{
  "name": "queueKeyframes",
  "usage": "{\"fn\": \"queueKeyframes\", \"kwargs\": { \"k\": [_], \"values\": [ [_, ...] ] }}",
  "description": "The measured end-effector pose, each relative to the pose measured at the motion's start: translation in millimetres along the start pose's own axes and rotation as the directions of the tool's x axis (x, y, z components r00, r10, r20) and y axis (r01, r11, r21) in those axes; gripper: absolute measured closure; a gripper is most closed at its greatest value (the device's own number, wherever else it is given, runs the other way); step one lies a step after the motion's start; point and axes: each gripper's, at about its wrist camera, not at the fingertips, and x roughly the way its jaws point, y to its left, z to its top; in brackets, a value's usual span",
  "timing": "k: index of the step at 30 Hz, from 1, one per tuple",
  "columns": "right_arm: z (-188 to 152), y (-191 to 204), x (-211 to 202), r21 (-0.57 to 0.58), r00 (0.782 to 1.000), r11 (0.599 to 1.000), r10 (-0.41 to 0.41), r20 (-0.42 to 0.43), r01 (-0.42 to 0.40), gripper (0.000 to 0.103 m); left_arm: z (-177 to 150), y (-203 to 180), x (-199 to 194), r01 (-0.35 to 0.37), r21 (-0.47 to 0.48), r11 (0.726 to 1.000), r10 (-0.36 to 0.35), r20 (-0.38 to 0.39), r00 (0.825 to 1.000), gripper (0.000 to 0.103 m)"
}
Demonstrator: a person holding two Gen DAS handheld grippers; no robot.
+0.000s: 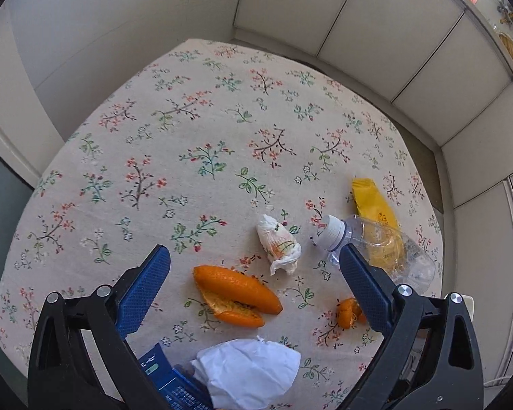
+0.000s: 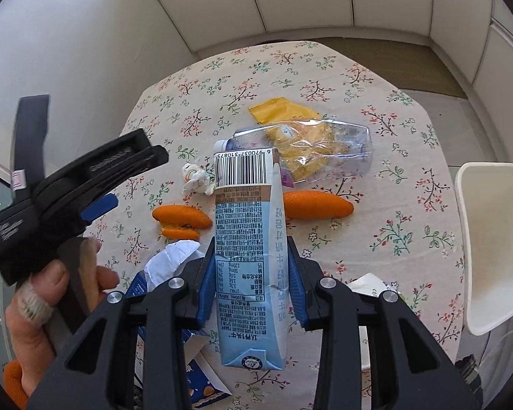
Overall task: Collect trash
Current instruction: 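Grasp the crumpled white tissue with the left gripper while the right gripper holds the carton, then carry the carton and tissue over the white bin and open the right gripper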
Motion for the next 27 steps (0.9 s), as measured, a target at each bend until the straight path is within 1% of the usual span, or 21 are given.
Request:
{"fn": "queueKeyframes", "kwargs": {
  "k": [3, 4, 5, 6, 8, 10, 12, 13, 14, 15, 16, 18, 22, 27],
  "values": [
    [-0.3, -11.8, -3.9, 0.015, 1.0, 1.0, -0.002, -0.003, 0.002, 0.067, 5.4, -6.4, 26.0, -0.007, -0.007, 1.0, 0.006, -0.08, 0.997, 0.022],
    [0.1, -15.8, -4.7, 0.019, 1.0, 1.0, -0.001, -0.006, 0.001, 0.067, 6.0, -7.4, 33.7, -0.011, -0.008, 1.0, 0.01, -0.104, 0.994, 0.03],
    [0.4, -19.2, -5.9, 0.022, 1.0, 1.0, -0.001, -0.008, 0.001, 0.067, 6.8, -7.3, 41.5, -0.014, -0.014, 1.0, 0.012, -0.125, 0.992, 0.035],
    [0.8, -21.0, -6.8, 0.021, 1.0, 1.0, -0.001, -0.01, 0.002, 0.067, 7.0, -6.9, 46.5, -0.019, -0.018, 1.0, 0.016, -0.135, 0.991, 0.036],
    [1.4, -22.8, -9.4, 0.021, 1.0, 1.0, -0.003, -0.006, 0.003, 0.067, 7.4, -5.0, 54.8, -0.025, -0.029, 0.999, 0.021, -0.144, 0.989, 0.042],
    [1.8, -23.8, -11.9, 0.017, 1.0, 1.0, -0.002, 0.001, 0.002, 0.067, 6.9, -2.8, 61.0, -0.014, -0.038, 0.999, 0.008, -0.153, 0.988, 0.047],
    [2.5, -23.7, -14.2, 0.011, 1.0, 1.0, 0.001, 0.008, -0.001, 0.067, 5.9, -1.5, 65.9, 0.016, -0.044, 0.999, -0.023, -0.163, 0.986, 0.051],
    [2.5, -23.8, -14.6, 0.01, 1.0, 1.0, 0.003, 0.009, -0.003, 0.067, 5.4, -1.6, 67.3, 0.027, -0.041, 0.999, -0.034, -0.165, 0.986, 0.055],
    [2.1, -23.7, -15.7, 0.01, 1.0, 1.0, 0.005, 0.01, -0.005, 0.067, 4.4, -2.5, 67.9, 0.042, -0.035, 0.998, -0.048, -0.163, 0.985, 0.062],
    [2.3, -23.6, -16.2, 0.011, 1.0, 1.0, 0.005, 0.009, -0.005, 0.067, 3.7, -3.9, 67.4, 0.059, -0.033, 0.998, -0.063, -0.161, 0.985, 0.066],
    [2.4, -23.5, -16.7, 0.012, 1.0, 1.0, 0.005, 0.009, -0.005, 0.067, 2.2, -5.4, 66.8, 0.076, -0.032, 0.997, -0.08, -0.161, 0.984, 0.075],
    [2.1, -24.0, -17.2, 0.014, 1.0, 1.0, 0.009, 0.01, -0.009, 0.067, 0.4, -9.4, 65.1, 0.07, -0.013, 0.997, -0.071, -0.152, 0.986, 0.075],
    [1.9, -25.0, -18.2, 0.013, 1.0, 1.0, 0.007, 0.014, -0.007, 0.067, -0.6, -6.9, 57.3, 0.086, -0.016, 0.996, -0.088, -0.115, 0.989, 0.076],
    [2.4, -25.1, -23.0, 0.01, 0.999, 1.0, 0.012, 0.033, -0.013, 0.067, 4.1, -1.9, 28.4, 0.125, -0.031, 0.992, -0.126, -0.048, 0.991, 0.076]
  ]
}}
